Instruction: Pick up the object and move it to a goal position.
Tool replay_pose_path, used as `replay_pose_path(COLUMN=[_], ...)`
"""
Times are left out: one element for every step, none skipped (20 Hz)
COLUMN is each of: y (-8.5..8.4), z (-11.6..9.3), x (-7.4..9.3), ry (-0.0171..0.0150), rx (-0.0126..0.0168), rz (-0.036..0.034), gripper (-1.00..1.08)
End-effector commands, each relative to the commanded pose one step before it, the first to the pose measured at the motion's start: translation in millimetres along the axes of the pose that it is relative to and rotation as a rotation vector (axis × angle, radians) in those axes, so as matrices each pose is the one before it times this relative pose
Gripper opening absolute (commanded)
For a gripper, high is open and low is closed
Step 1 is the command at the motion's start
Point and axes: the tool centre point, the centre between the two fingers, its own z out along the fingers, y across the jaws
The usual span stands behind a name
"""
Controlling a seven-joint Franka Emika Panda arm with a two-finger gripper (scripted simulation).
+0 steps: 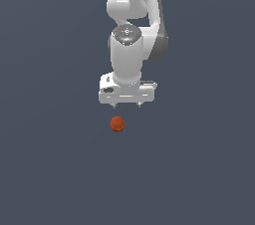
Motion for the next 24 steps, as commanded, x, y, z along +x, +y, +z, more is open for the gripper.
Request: replay_pose_path(y=[1.43,0.67,0.73,0.78,0.84,0.89,0.95,1.01,1.07,1.13,1.18,1.22,1.21,1.20,1.19,1.18,1.17,1.15,1.14,1.12,1.11,1.09,1.07,1.06], z=[2.32,1.09,1.17,1.28,1.38,1.48,1.57,1.67,1.77,1.88,1.98,2.05,2.05,2.05,2.05,2.05,2.05,2.05,2.04,2.04,2.04,2.03,2.03,2.03], x=[0.27,0.15,0.15,0.14,0.13,0.13,0.11,0.10,0.08,0.05,0.02,-0.01,-0.05,-0.09,-0.12,-0.16,-0.19,-0.22,-0.25,-0.29,-0.32,-0.35,-0.38,-0.41], ry=[-0.00103,-0.00038,-0.00041,-0.00046,-0.00051,-0.00055,-0.00057,-0.00060,-0.00063,-0.00066,-0.00068,-0.00069,-0.00067,-0.00064,-0.00062,-0.00058,-0.00055,-0.00052,-0.00048,-0.00044,-0.00039,-0.00035,-0.00030,-0.00025], rx=[-0.00087,-0.00037,-0.00038,-0.00039,-0.00039,-0.00039,-0.00037,-0.00035,-0.00033,-0.00029,-0.00025,-0.00020,-0.00014,-0.00008,-0.00002,0.00004,0.00009,0.00014,0.00019,0.00024,0.00029,0.00033,0.00037,0.00041], rz=[-0.02762,-0.01373,-0.01482,-0.01608,-0.01733,-0.01854,-0.01970,-0.02094,-0.02226,-0.02356,-0.02485,-0.02571,-0.02579,-0.02579,-0.02578,-0.02578,-0.02578,-0.02577,-0.02577,-0.02576,-0.02575,-0.02575,-0.02574,-0.02573], gripper=[1.00,1.00,1.00,1.00,1.00,1.00,1.00,1.00,1.00,1.00,1.00,1.00,1.00,1.00,1.00,1.00,1.00,1.00,1.00,1.00,1.00,1.00,1.00,1.00])
